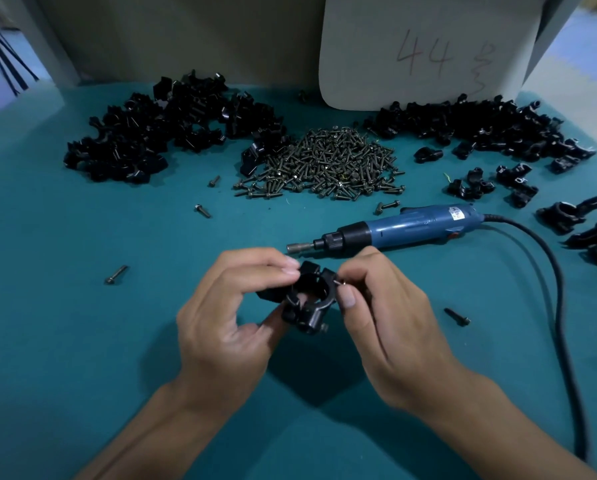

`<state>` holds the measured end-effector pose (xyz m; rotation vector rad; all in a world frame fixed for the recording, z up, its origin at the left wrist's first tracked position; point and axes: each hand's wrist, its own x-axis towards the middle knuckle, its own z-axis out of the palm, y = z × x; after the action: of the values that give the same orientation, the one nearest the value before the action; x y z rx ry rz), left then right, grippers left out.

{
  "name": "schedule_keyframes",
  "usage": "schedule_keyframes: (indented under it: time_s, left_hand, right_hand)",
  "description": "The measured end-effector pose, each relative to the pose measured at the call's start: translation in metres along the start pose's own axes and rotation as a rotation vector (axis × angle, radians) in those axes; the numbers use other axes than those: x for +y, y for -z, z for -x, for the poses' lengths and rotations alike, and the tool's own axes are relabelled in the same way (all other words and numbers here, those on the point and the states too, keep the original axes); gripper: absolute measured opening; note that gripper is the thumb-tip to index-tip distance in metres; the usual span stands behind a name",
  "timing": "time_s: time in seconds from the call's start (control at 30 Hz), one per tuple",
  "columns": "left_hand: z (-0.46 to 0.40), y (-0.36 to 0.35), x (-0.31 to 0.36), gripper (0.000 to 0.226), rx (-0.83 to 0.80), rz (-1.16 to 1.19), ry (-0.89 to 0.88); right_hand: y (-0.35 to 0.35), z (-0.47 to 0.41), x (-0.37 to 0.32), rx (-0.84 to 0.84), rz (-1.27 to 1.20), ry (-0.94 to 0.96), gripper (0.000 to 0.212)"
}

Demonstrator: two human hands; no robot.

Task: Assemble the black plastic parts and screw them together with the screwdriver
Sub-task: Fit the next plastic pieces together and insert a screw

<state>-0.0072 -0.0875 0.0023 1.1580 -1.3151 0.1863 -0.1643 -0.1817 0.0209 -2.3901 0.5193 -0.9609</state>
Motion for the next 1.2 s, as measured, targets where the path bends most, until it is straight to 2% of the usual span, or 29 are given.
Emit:
schedule_keyframes:
  time_s: [0.2, 0.33, 0.47, 0.6, 0.7, 0.77, 0.87, 1.0, 1.1, 1.2]
  left_hand:
    - [-0.001, 0.001, 0.002, 0.040, 0.003, -0.054, -0.075]
    - [0.000, 0.002, 0.001, 0.039, 0.003, -0.055, -0.014]
    - [0.002, -0.001, -0.001, 0.029, -0.010, -0.020, 0.196]
    - [0.001, -0.003, 0.000, 0.027, -0.044, 0.072, 0.438]
    - [-0.004, -0.007, 0.001, 0.034, -0.092, 0.354, 0.781]
    - [-0.005, -0.009, -0.001, 0.035, -0.157, 0.454, 0.928]
    - [-0.007, -0.007, -0.002, 0.035, -0.213, 0.505, 1.029]
    - [-0.009, -0.004, -0.003, 0.054, -0.258, 0.701, 1.154]
    - [-0.011, -0.001, -0.002, 0.049, -0.320, 0.870, 1.203]
    - [-0.009, 0.000, -0.001, 0.038, -0.400, 0.913, 1.194]
  right_hand:
    - [-0.001, -0.001, 0.004, 0.006, 0.020, -0.020, 0.036]
    - [-0.004, -0.002, 0.005, 0.008, 0.026, -0.005, 0.037]
    - [-0.006, -0.003, 0.009, 0.004, 0.063, -0.030, 0.031]
    - [-0.002, -0.007, 0.015, -0.003, 0.233, 0.023, 0.024]
    - [0.002, -0.008, 0.016, -0.019, 0.322, 0.051, 0.021]
    - [0.004, -0.008, 0.016, -0.041, 0.350, 0.062, 0.022]
    - [0.006, -0.008, 0.017, -0.053, 0.344, 0.084, 0.022]
    - [0.006, -0.009, 0.018, 0.006, 0.290, 0.116, 0.019]
    - [0.007, -0.011, 0.019, 0.010, 0.209, 0.133, 0.021]
    - [0.010, -0.013, 0.020, 0.003, 0.123, 0.160, 0.019]
